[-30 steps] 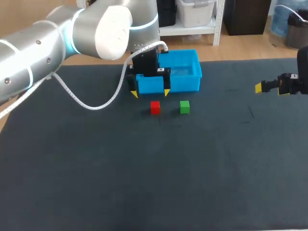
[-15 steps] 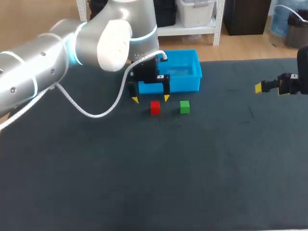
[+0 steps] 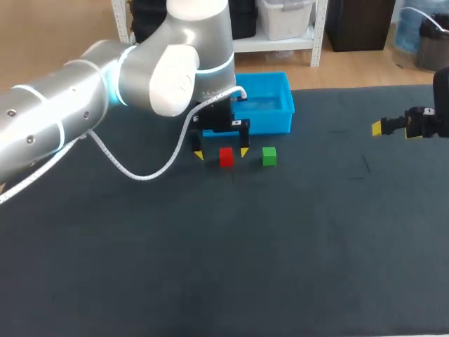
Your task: Use the left arm to pick the red cube and place it into the blue plastic box first, then use the right arm to grasp the green cube and put it into the same blue plastic box after the first action is fully finished.
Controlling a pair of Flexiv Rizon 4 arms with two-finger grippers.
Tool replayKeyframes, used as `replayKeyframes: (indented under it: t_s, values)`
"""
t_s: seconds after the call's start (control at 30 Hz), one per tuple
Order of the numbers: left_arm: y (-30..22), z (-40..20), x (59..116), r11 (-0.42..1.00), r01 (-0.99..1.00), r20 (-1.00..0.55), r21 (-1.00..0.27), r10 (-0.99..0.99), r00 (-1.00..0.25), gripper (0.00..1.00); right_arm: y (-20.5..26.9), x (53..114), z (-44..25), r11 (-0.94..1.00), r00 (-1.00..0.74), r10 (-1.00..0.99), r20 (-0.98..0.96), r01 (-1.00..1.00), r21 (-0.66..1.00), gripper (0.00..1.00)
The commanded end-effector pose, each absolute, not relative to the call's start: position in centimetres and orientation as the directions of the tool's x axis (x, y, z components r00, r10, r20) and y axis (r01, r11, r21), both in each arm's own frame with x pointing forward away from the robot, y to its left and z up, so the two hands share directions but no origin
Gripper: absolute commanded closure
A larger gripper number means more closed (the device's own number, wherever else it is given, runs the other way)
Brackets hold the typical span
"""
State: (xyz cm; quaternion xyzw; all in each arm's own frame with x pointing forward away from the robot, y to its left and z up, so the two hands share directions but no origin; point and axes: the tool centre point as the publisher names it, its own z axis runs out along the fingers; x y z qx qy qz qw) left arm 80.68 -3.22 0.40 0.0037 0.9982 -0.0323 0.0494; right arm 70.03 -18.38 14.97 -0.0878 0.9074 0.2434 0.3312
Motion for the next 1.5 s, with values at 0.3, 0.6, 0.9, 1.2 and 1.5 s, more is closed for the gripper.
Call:
replayKeyframes:
  t_s: [0.3,0.6,0.9,1.2,1.5]
  values:
    - [-3.5,-0.1,80.9,0.999,-0.016,-0.093,-0.038,-0.02,-0.995,0.0,-18.4,70.0,15.0,0.866,-0.765,0.001,-0.644,-0.321,0.383,0.0]
    - [-3.6,-0.5,81.0,1.0,-0.012,-0.093,-0.028,-0.014,-0.996,1.0,-18.4,70.0,15.0,0.866,-0.765,0.001,-0.644,-0.321,0.383,0.0]
    - [-3.6,-0.5,81.1,0.999,-0.007,-0.097,-0.037,-0.011,-0.995,1.0,-18.4,70.0,15.0,0.866,-0.765,0.001,-0.644,-0.321,0.383,0.0]
    - [-3.7,0.6,81.3,0.999,0.019,-0.122,-0.036,0.014,-0.992,1.0,-18.4,70.0,15.0,0.866,-0.765,0.001,-0.644,-0.321,0.383,0.0]
    - [-3.3,4.6,81.1,0.996,0.054,-0.164,-0.073,0.042,-0.986,1.0,-18.4,70.0,15.0,0.866,-0.765,0.001,-0.644,-0.321,0.383,0.0]
